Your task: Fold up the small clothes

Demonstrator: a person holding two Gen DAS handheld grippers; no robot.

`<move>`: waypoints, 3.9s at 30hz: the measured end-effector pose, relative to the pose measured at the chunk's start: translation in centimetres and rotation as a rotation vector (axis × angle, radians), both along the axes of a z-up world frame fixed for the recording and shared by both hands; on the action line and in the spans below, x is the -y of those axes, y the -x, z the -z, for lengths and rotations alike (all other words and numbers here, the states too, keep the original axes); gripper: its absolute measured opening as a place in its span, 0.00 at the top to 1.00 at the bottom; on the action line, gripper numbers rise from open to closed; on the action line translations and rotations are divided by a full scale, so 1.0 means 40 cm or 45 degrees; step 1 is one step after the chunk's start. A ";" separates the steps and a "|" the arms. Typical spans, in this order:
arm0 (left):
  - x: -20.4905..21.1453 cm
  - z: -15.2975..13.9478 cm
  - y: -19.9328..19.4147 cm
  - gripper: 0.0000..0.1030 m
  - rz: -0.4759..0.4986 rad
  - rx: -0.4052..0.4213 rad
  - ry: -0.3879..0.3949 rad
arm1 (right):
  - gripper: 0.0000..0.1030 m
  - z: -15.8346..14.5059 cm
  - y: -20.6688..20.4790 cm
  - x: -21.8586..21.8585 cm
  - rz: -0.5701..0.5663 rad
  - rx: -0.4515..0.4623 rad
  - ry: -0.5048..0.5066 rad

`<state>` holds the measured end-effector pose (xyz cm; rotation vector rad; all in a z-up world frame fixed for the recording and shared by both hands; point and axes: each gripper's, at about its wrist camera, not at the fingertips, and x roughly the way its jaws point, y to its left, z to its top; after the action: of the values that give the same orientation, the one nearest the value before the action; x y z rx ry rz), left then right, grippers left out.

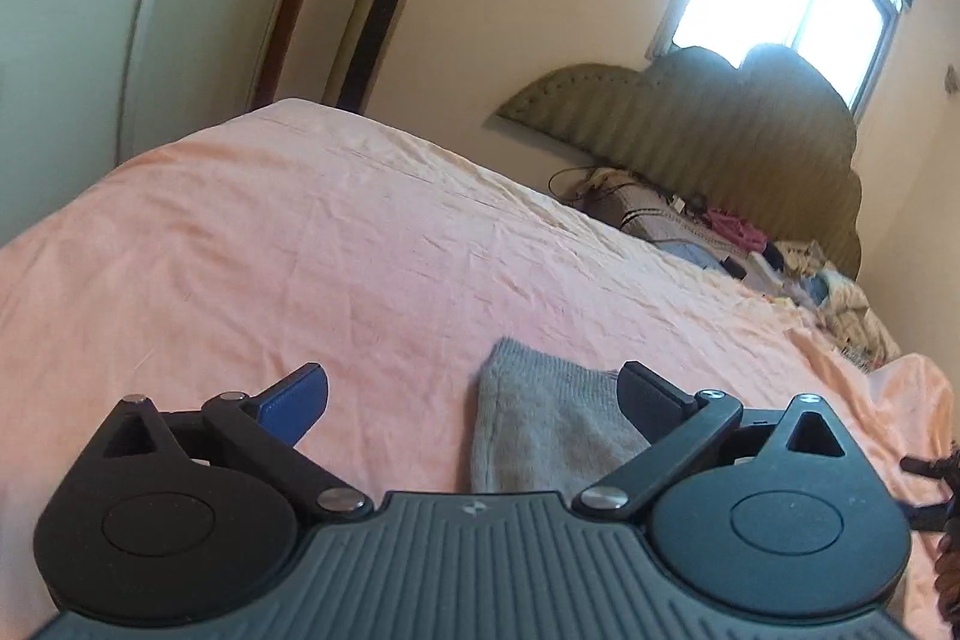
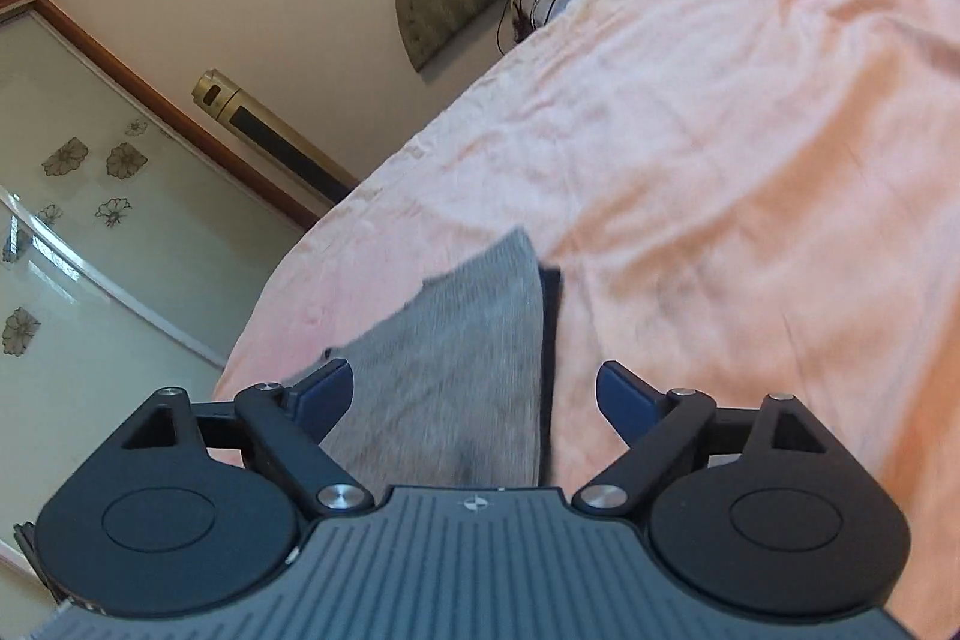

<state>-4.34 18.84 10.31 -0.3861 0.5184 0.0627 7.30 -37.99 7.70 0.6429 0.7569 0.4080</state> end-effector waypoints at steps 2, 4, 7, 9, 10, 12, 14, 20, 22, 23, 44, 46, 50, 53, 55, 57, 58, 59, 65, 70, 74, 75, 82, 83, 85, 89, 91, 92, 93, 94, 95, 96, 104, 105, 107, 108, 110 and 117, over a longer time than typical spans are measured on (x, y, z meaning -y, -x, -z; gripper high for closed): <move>0.028 0.029 -0.118 0.00 0.060 -0.050 -0.051 | 0.16 0.004 -0.102 -0.026 -0.017 -0.005 0.086; 0.053 0.075 -0.240 0.02 0.080 -0.164 -0.071 | 0.17 0.018 -0.191 -0.071 -0.052 -0.033 0.170; 0.095 0.140 -0.364 0.04 0.140 -0.269 -0.107 | 0.19 0.050 -0.289 -0.142 -0.130 -0.081 0.251; 0.132 0.177 -0.417 0.11 0.172 -0.324 -0.169 | 0.26 0.078 -0.319 -0.192 -0.192 -0.111 0.324; 0.149 0.191 -0.436 0.20 0.190 -0.349 -0.204 | 0.29 0.093 -0.327 -0.212 -0.222 -0.115 0.363; 0.184 0.190 -0.441 0.93 0.214 -0.320 -0.319 | 0.72 0.098 -0.327 -0.239 -0.269 -0.059 0.413; 0.185 0.168 -0.432 0.94 0.216 -0.282 -0.294 | 0.87 0.087 -0.327 -0.234 -0.282 -0.052 0.329; 0.155 0.188 -0.453 0.94 0.115 -0.313 -0.385 | 0.88 0.090 -0.347 -0.178 -0.090 0.001 0.225; 0.158 0.191 -0.432 0.92 0.110 -0.265 -0.400 | 0.87 0.128 -0.351 -0.185 -0.072 -0.069 0.217; 0.163 0.183 -0.424 0.90 0.112 -0.268 -0.399 | 0.82 0.136 -0.346 -0.188 -0.068 -0.091 0.196; 0.321 0.206 -0.387 0.00 0.248 -0.296 -0.466 | 0.23 0.107 -0.174 -0.358 -0.129 0.197 0.628; 0.338 0.180 -0.347 0.00 0.180 -0.318 -0.497 | 0.22 0.087 -0.151 -0.378 -0.101 0.169 0.708; 0.362 0.141 -0.204 0.00 0.311 -0.214 -0.342 | 0.10 0.030 -0.041 -0.402 -0.165 0.215 0.541; 0.419 0.191 -0.176 0.00 0.374 -0.273 -0.448 | 0.02 0.062 -0.029 -0.447 -0.235 0.175 0.672; 0.397 0.214 -0.150 0.00 0.382 -0.185 -0.470 | 0.01 0.103 -0.006 -0.445 -0.256 0.261 0.828; 0.353 0.211 -0.152 0.00 0.355 -0.201 -0.431 | 0.01 0.103 0.003 -0.402 -0.252 0.270 0.784; 0.338 0.212 -0.152 0.00 0.341 -0.202 -0.442 | 0.01 0.102 0.005 -0.387 -0.231 0.263 0.775; 0.328 0.211 -0.151 0.00 0.344 -0.205 -0.424 | 0.01 0.103 0.008 -0.385 -0.230 0.269 0.785; 0.340 0.139 -0.043 0.00 0.363 -0.192 -0.263 | 0.02 0.032 0.102 -0.408 -0.174 0.235 0.741; 0.414 0.210 0.008 0.00 0.513 -0.231 -0.402 | 0.00 0.085 0.160 -0.429 -0.303 0.224 0.810; 0.367 0.207 0.039 0.00 0.523 -0.227 -0.462 | 0.00 0.096 0.206 -0.396 -0.358 0.281 0.886; 0.348 0.205 0.049 0.00 0.525 -0.231 -0.448 | 0.00 0.095 0.212 -0.395 -0.367 0.273 0.897; 0.181 0.154 0.201 0.00 0.273 -0.274 0.069 | 0.00 0.009 0.314 -0.248 -0.137 0.090 0.480; 0.149 0.167 0.222 0.00 0.213 -0.294 0.200 | 0.00 0.013 0.334 -0.202 -0.065 0.035 0.392; 0.102 0.192 0.262 0.00 0.093 -0.275 0.433 | 0.00 0.033 0.356 -0.130 0.044 -0.098 0.250; 0.054 0.227 0.248 0.00 0.002 -0.222 0.758 | 0.00 0.088 0.356 -0.083 0.083 -0.182 0.017; 0.042 0.237 0.211 0.01 -0.044 -0.198 0.819 | 0.01 0.101 0.324 -0.104 0.059 -0.154 -0.019; 0.041 0.234 0.193 0.01 -0.063 -0.197 0.811 | 0.05 0.107 0.309 -0.111 0.058 -0.140 -0.034; 0.048 0.225 0.169 0.07 -0.080 -0.209 0.778 | 0.16 0.107 0.291 -0.118 0.052 -0.136 -0.031; 0.056 0.217 0.154 0.20 -0.096 -0.238 0.716 | 0.27 0.107 0.274 -0.123 0.041 -0.141 0.002; 0.063 0.214 0.134 0.70 -0.090 -0.307 0.631 | 0.72 0.112 0.260 -0.128 0.018 -0.174 0.035; 0.063 0.222 0.116 0.95 -0.077 -0.391 0.582 | 0.86 0.119 0.248 -0.122 -0.005 -0.211 0.044; 0.001 0.232 0.163 0.92 -0.020 -0.369 0.508 | 0.93 0.130 0.309 -0.041 0.014 -0.207 0.034; -0.005 0.230 0.166 0.88 -0.014 -0.375 0.545 | 0.79 0.119 0.298 -0.040 0.005 -0.221 0.019; -0.015 0.227 0.170 0.73 0.002 -0.381 0.621 | 0.47 0.085 0.278 -0.033 0.033 -0.206 -0.013; -0.018 0.228 0.173 0.55 0.013 -0.363 0.662 | 0.21 0.057 0.263 -0.033 0.063 -0.148 -0.010; -0.010 0.225 0.179 0.29 0.016 -0.311 0.726 | 0.13 0.002 0.220 -0.059 0.041 -0.028 0.014; 0.126 0.183 0.136 0.18 -0.053 -0.290 0.350 | 0.13 -0.057 -0.014 -0.403 -0.319 0.144 0.372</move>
<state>-9.78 13.81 2.99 -0.6637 0.7475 0.0764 7.87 -21.85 9.97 0.2487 0.7733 0.5460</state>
